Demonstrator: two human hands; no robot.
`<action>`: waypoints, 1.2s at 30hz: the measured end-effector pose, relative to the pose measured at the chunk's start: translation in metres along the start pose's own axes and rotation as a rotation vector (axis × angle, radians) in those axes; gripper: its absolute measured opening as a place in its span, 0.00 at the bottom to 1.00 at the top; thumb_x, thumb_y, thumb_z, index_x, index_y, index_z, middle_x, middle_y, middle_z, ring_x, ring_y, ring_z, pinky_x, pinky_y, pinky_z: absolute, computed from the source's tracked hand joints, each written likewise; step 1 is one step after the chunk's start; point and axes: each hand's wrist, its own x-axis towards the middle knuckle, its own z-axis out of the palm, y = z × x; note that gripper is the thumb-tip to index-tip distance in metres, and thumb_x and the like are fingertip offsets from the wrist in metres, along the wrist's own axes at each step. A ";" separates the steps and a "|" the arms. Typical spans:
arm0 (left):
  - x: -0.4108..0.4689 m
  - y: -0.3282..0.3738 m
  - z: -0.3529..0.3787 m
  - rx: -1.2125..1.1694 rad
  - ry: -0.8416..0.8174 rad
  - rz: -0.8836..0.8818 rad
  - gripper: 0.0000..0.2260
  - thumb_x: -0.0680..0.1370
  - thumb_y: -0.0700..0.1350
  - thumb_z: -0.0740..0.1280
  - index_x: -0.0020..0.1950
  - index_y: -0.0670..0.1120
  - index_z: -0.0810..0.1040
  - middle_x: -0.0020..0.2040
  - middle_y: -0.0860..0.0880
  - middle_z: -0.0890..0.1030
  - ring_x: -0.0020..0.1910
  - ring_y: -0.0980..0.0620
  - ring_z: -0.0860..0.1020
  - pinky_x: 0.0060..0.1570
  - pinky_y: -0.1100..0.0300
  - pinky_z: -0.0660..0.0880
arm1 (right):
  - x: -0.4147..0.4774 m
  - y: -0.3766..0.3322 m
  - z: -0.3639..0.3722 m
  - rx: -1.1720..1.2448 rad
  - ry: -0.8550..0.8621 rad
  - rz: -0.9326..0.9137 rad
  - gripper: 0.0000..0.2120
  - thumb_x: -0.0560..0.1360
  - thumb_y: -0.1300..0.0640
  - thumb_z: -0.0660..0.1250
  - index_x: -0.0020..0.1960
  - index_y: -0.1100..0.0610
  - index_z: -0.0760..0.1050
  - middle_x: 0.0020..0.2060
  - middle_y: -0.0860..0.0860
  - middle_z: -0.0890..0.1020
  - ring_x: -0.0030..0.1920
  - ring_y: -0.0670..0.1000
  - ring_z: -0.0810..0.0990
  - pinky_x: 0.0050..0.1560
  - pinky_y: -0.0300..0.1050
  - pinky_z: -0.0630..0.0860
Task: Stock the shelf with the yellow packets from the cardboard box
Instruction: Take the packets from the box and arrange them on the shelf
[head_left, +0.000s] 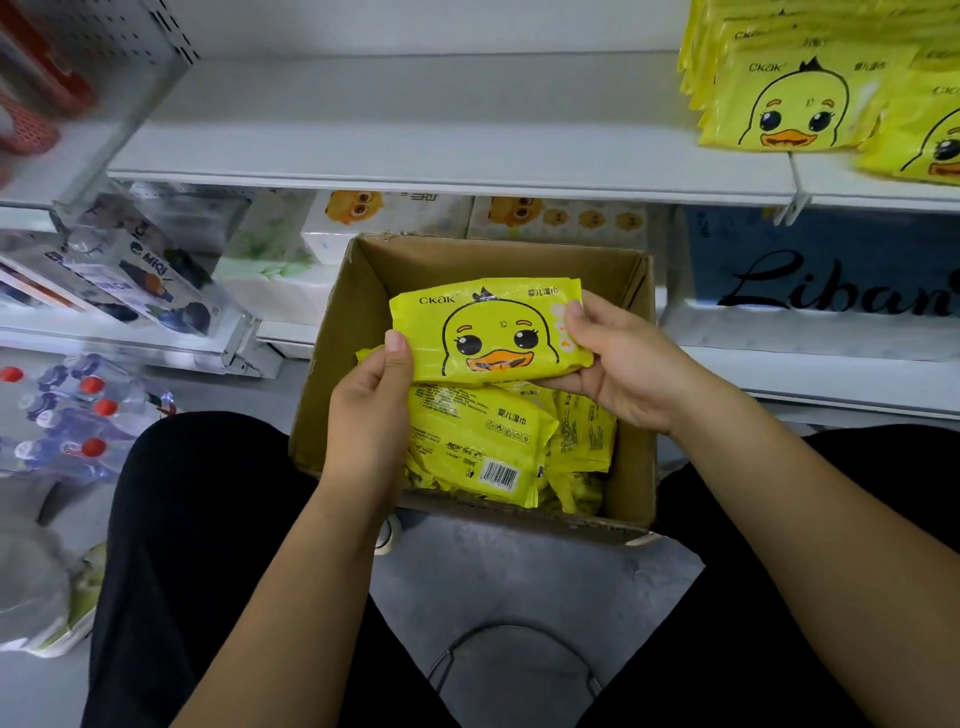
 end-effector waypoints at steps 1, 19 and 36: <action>0.001 0.000 -0.001 -0.004 -0.002 -0.011 0.33 0.73 0.73 0.67 0.51 0.41 0.82 0.48 0.44 0.81 0.46 0.42 0.77 0.54 0.30 0.77 | -0.001 0.000 -0.001 -0.024 -0.009 -0.017 0.15 0.86 0.57 0.53 0.69 0.56 0.71 0.60 0.57 0.83 0.53 0.57 0.86 0.50 0.50 0.84; -0.012 0.020 0.026 -0.194 -0.106 -0.120 0.13 0.81 0.46 0.70 0.62 0.41 0.82 0.55 0.40 0.86 0.54 0.40 0.86 0.52 0.43 0.83 | -0.010 -0.008 0.002 -0.021 0.009 -0.073 0.16 0.82 0.51 0.60 0.65 0.57 0.75 0.54 0.55 0.86 0.51 0.52 0.85 0.53 0.49 0.83; 0.047 0.043 0.095 -0.126 -0.035 0.065 0.05 0.82 0.42 0.68 0.56 0.50 0.82 0.47 0.55 0.88 0.47 0.58 0.86 0.39 0.66 0.79 | -0.005 -0.041 -0.072 -0.313 0.288 -0.176 0.17 0.71 0.62 0.77 0.57 0.57 0.78 0.47 0.52 0.88 0.48 0.51 0.87 0.48 0.45 0.83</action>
